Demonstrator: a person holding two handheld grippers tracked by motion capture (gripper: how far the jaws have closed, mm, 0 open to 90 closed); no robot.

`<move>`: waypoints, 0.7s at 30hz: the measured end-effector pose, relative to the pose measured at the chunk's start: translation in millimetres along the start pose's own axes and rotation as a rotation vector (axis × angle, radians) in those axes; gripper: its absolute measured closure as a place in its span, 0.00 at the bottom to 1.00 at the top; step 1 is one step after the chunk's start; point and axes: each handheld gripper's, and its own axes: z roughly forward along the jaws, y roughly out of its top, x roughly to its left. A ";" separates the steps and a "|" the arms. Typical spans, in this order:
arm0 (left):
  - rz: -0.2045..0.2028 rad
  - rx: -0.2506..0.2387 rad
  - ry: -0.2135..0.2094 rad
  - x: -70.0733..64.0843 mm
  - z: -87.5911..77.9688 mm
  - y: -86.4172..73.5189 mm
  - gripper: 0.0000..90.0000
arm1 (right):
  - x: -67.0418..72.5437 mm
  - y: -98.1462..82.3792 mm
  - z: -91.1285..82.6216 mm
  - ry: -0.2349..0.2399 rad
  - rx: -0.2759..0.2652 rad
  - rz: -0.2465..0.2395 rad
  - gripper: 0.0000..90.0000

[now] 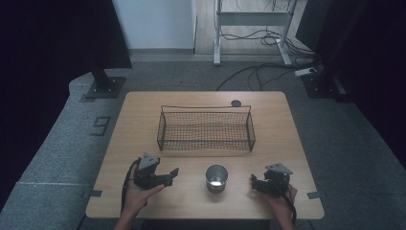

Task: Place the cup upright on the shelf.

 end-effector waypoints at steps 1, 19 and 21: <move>0.006 0.001 -0.005 -2.9 1.0 2.4 0.16 | 0.0 0.0 0.0 -0.001 0.000 0.001 0.12; 0.037 0.007 -0.059 -22.7 11.7 11.8 0.16 | -0.1 0.0 0.0 -0.006 -0.003 0.004 0.13; 0.048 0.010 -0.070 -27.9 13.8 14.6 0.15 | -0.1 0.1 0.0 -0.006 -0.003 0.005 0.13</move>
